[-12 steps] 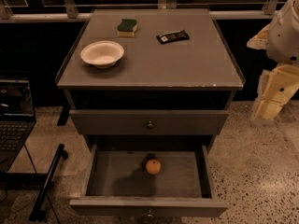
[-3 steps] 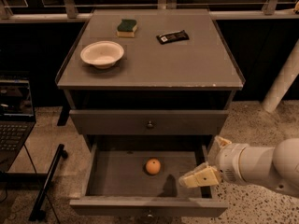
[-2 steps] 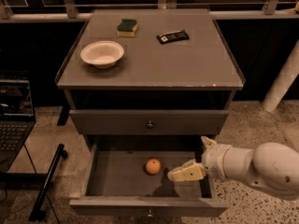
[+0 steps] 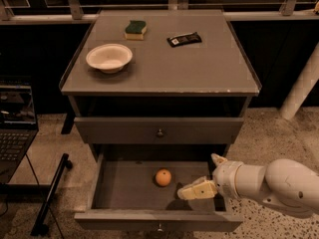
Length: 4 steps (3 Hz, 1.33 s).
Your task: Pick orange from middle drawer and place on counter
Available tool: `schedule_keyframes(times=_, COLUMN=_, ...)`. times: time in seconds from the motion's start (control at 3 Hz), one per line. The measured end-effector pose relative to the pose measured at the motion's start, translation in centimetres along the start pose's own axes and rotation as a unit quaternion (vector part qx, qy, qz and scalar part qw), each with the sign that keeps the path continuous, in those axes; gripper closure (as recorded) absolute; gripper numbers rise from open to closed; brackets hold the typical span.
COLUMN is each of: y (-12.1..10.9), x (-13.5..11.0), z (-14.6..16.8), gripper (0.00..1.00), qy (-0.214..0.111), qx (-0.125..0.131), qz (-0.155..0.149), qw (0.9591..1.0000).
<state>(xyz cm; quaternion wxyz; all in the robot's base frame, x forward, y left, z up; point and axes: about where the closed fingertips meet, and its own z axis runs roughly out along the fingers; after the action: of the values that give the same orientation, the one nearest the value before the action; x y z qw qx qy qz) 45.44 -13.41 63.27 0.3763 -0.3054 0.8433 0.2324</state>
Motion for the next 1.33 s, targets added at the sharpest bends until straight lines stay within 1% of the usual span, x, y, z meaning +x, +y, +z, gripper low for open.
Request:
schedule_keyframes(times=0.33, y=0.3, x=1.5, z=1.7, gripper=0.00, qy=-0.017, qx=-0.005, qz=0.022, qw=0.9996)
schedule_keyframes(times=0.67, y=-0.2, x=3.9, z=6.2, gripper=0.00, qy=-0.050, qx=-0.001, qz=0.038, qw=0.9980)
schedule_keyframes(times=1.0, y=-2.0, x=5.3, z=11.7, gripper=0.00, qy=-0.086, qx=0.017, qz=0.043, qw=0.9953)
schedule_keyframes(times=1.33, y=-1.3, x=7.4, z=13.3, gripper=0.00, qy=-0.085, qx=0.006, qz=0.070, qw=0.9939)
